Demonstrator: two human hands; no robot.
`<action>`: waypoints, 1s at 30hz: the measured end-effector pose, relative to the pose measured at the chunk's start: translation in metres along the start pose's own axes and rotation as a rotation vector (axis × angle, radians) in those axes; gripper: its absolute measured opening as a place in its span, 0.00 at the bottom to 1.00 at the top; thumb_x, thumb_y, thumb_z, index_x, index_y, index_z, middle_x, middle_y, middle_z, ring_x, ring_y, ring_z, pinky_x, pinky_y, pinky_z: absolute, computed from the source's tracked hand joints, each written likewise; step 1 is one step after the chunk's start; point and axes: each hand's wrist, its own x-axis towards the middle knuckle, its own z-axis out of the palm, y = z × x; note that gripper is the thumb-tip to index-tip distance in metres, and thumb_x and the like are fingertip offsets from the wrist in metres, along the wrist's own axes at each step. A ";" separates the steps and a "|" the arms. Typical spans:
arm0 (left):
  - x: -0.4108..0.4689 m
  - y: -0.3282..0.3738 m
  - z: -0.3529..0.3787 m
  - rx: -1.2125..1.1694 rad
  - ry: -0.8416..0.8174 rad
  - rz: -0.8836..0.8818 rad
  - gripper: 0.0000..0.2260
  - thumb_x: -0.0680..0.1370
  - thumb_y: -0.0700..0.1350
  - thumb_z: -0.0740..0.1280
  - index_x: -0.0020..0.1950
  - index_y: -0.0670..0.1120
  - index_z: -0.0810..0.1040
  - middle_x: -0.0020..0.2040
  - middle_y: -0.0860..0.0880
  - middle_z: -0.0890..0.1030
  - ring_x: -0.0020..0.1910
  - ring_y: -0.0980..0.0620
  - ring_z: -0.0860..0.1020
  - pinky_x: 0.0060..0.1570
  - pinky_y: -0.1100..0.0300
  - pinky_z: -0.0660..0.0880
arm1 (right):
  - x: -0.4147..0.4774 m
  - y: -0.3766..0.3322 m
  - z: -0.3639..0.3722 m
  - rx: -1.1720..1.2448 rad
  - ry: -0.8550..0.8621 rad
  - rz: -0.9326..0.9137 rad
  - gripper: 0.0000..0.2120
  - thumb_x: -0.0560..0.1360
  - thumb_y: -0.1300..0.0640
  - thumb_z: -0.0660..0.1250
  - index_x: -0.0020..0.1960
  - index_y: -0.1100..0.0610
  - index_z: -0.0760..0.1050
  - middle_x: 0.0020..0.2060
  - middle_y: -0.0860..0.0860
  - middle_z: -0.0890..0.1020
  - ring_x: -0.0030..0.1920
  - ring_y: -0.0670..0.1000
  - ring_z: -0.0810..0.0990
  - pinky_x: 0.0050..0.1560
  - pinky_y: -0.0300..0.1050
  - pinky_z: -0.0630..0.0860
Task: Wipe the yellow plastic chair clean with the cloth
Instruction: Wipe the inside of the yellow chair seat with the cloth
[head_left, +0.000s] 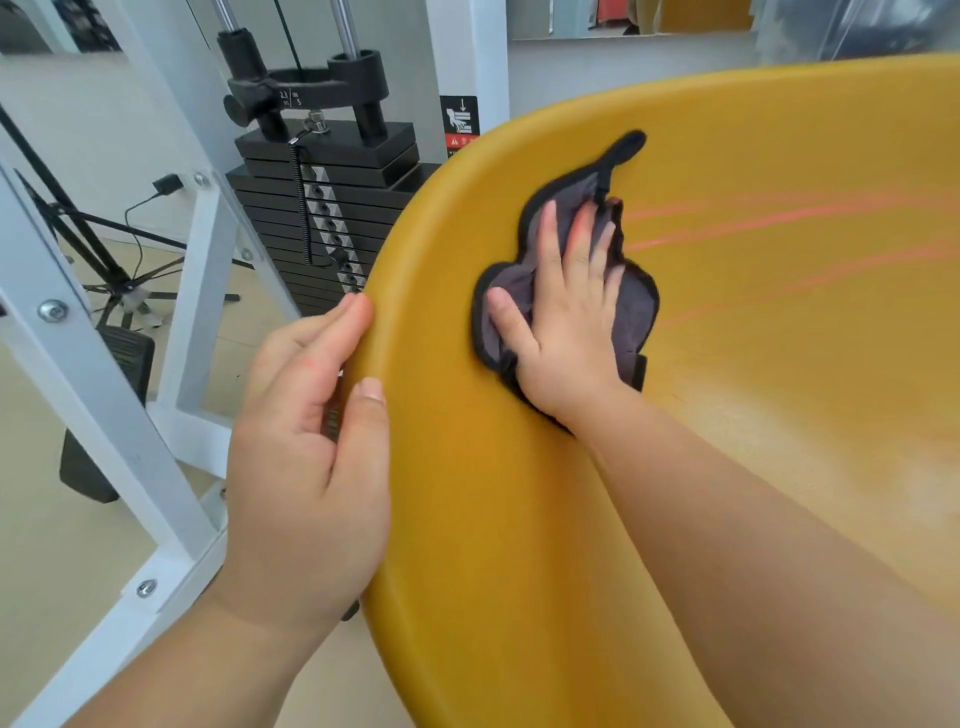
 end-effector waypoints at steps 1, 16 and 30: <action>0.000 0.000 0.000 0.010 -0.001 0.001 0.20 0.80 0.39 0.62 0.72 0.49 0.73 0.64 0.57 0.75 0.67 0.59 0.73 0.68 0.55 0.71 | -0.002 0.000 0.004 0.015 0.017 0.009 0.41 0.78 0.29 0.44 0.83 0.49 0.39 0.82 0.56 0.39 0.81 0.59 0.34 0.78 0.67 0.39; -0.001 0.002 0.002 0.080 0.002 0.024 0.21 0.80 0.39 0.61 0.73 0.45 0.73 0.65 0.57 0.74 0.68 0.65 0.70 0.69 0.57 0.69 | -0.057 0.081 -0.009 -0.285 -0.228 -0.408 0.45 0.74 0.22 0.42 0.83 0.46 0.40 0.82 0.59 0.45 0.81 0.64 0.41 0.75 0.75 0.47; 0.000 0.001 0.004 0.114 0.023 0.057 0.20 0.80 0.38 0.61 0.73 0.43 0.73 0.67 0.52 0.73 0.69 0.60 0.71 0.69 0.51 0.71 | -0.130 0.036 -0.004 -0.089 -0.347 -0.667 0.40 0.77 0.26 0.46 0.83 0.44 0.43 0.83 0.51 0.45 0.82 0.61 0.42 0.78 0.67 0.42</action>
